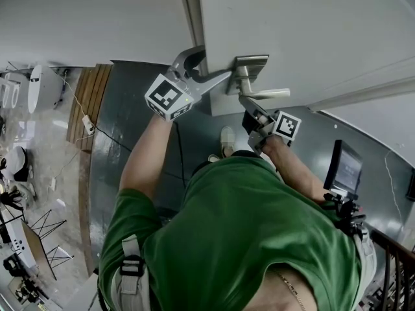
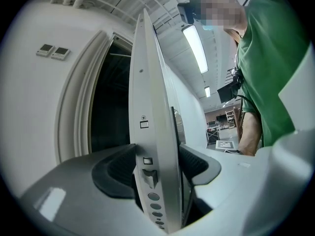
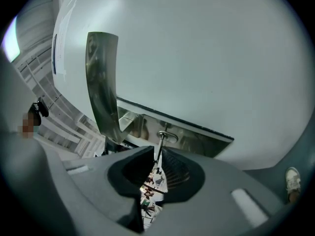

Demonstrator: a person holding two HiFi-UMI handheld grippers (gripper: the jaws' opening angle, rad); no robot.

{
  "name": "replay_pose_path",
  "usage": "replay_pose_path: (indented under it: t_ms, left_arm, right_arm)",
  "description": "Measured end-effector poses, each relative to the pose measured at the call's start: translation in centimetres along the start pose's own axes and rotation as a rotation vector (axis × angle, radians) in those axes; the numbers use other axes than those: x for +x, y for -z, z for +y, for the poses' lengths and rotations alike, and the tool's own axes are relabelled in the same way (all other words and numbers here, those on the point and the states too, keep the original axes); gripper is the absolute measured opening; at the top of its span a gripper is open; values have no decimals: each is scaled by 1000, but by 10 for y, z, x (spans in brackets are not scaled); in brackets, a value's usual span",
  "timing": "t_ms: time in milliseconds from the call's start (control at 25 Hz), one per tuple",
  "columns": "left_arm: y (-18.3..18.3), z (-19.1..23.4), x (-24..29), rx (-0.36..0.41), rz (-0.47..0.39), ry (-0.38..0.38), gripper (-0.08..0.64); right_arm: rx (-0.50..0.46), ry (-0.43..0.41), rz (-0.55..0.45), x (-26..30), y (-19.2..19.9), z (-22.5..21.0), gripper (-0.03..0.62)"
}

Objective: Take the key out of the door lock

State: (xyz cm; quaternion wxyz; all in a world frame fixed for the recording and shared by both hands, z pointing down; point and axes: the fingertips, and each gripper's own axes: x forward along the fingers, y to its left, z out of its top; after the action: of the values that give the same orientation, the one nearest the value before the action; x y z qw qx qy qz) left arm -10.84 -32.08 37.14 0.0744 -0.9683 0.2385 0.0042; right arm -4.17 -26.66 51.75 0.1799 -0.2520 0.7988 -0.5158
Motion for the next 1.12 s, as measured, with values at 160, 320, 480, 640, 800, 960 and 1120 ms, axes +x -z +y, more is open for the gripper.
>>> replay_pose_path:
  t_ms: [160, 320, 480, 640, 800, 960, 1120]
  left_arm:
    - [3, 3, 2, -13, 3, -4, 278]
    - [4, 4, 5, -14, 10, -7, 276]
    - [7, 5, 6, -14, 20, -13, 276]
    - [7, 5, 7, -14, 27, -14, 276]
    - [6, 5, 7, -14, 32, -16, 276]
    - [6, 6, 8, -14, 32, -16, 276]
    - [8, 6, 8, -12, 42, -18, 276]
  right_arm:
    - [-12, -4, -2, 5, -3, -3, 51]
    - [19, 12, -10, 6, -6, -12, 51]
    - [114, 22, -32, 2, -5, -23, 40]
    - [153, 9, -52, 3, -5, -21, 38]
    - [107, 2, -70, 5, -8, -20, 41]
    - [102, -3, -90, 8, -12, -19, 46]
    - [175, 13, -100, 7, -9, -25, 35]
